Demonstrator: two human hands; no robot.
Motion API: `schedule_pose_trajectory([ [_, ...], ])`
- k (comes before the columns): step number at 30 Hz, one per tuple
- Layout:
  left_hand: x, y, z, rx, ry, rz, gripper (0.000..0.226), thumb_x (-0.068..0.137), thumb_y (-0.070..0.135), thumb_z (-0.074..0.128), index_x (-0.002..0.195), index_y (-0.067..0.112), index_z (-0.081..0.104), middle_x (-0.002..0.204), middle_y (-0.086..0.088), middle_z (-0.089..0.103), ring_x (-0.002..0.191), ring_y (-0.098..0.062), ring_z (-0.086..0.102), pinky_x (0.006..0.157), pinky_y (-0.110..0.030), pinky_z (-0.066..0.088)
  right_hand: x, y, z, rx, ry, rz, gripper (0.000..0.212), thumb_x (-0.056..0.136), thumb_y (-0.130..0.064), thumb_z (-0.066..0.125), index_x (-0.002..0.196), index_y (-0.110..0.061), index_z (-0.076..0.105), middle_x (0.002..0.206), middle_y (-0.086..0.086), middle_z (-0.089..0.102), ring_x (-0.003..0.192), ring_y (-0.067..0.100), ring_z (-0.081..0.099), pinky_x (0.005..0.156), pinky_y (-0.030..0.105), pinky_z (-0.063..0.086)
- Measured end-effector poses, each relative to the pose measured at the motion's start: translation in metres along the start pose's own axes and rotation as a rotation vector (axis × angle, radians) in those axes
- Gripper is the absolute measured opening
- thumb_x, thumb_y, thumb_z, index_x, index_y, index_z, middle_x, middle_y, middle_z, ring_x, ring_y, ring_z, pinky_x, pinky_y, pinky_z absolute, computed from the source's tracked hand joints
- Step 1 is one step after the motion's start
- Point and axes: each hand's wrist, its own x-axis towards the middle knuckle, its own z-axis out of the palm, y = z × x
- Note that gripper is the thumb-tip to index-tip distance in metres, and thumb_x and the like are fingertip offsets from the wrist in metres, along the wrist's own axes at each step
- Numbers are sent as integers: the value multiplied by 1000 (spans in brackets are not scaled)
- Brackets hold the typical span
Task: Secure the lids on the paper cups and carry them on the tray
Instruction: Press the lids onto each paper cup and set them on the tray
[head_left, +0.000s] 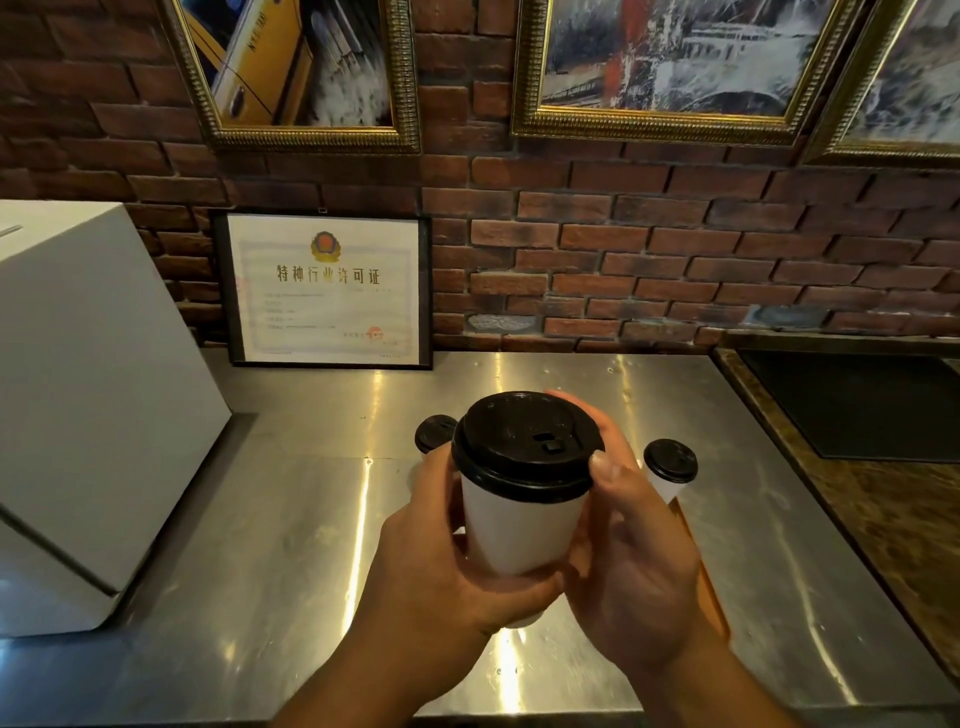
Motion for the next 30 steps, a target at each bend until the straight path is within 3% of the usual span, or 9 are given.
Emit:
schedule_pose_trajectory([
  [2, -2, -1, 0, 13, -10, 8, 94, 54, 84, 84, 135, 67, 38, 134, 33, 60, 123, 3, 60, 85, -17, 60, -2, 2, -1, 2, 2, -2, 56, 91, -31, 57, 144, -13, 56, 121, 17, 72, 108, 26, 74, 81, 35, 62],
  [4, -2, 0, 1, 13, -32, 9, 96, 56, 78, 89, 137, 66, 38, 134, 31, 61, 122, 3, 61, 81, -17, 61, -3, 1, -3, 9, -9, 5, 57, 91, -34, 56, 144, -13, 55, 129, 20, 69, 117, 31, 72, 86, 39, 62],
  [7, -2, 1, 1, 20, -55, -1, 97, 58, 74, 91, 139, 64, 38, 133, 29, 62, 120, 4, 61, 77, -14, 60, 4, -10, -5, -4, -14, 35, 59, 89, -36, 59, 142, -10, 58, 129, 25, 67, 110, 29, 74, 86, 37, 62],
  [9, -2, 1, 2, 38, -71, -3, 96, 56, 77, 90, 136, 67, 37, 133, 32, 61, 121, 7, 59, 76, -11, 59, 12, -20, -7, -8, -15, 78, 68, 89, -54, 60, 136, -6, 62, 129, 28, 66, 116, 40, 68, 93, 47, 57],
  [11, -2, 1, 5, 40, -95, -16, 95, 55, 78, 89, 133, 70, 36, 132, 33, 60, 120, 8, 58, 78, -13, 59, 22, -27, -8, -1, -11, 147, 76, 89, -67, 48, 126, -4, 66, 122, 28, 67, 113, 43, 65, 93, 50, 55],
  [17, -1, 1, 7, -15, -114, -39, 95, 58, 72, 92, 135, 69, 37, 131, 32, 62, 118, 7, 61, 77, -15, 60, 34, -30, -1, 26, -47, 247, 86, 83, -76, 47, 117, 0, 68, 135, 46, 52, 114, 47, 59, 103, 61, 44],
  [23, -3, -1, 10, -10, -123, -10, 94, 61, 67, 95, 137, 65, 40, 130, 29, 64, 118, 5, 63, 76, -13, 59, 30, -20, -4, 119, 1, 256, 81, 88, -75, 44, 104, 1, 69, 100, 24, 66, 92, 35, 67, 86, 46, 55],
  [27, -5, -3, 12, -9, -105, -19, 94, 61, 69, 94, 137, 64, 40, 130, 28, 64, 117, 5, 63, 75, -13, 60, 26, -21, -6, 57, 35, 276, 78, 94, -69, 39, 111, 0, 71, 104, 26, 68, 97, 37, 69, 86, 46, 57],
  [30, -3, -3, 12, 1, -61, -20, 96, 60, 71, 94, 138, 65, 39, 130, 30, 63, 116, 8, 61, 72, -11, 58, 23, -25, -12, -82, 63, 198, 71, 91, -66, 51, 134, -12, 66, 123, 23, 71, 117, 40, 69, 90, 46, 59],
])
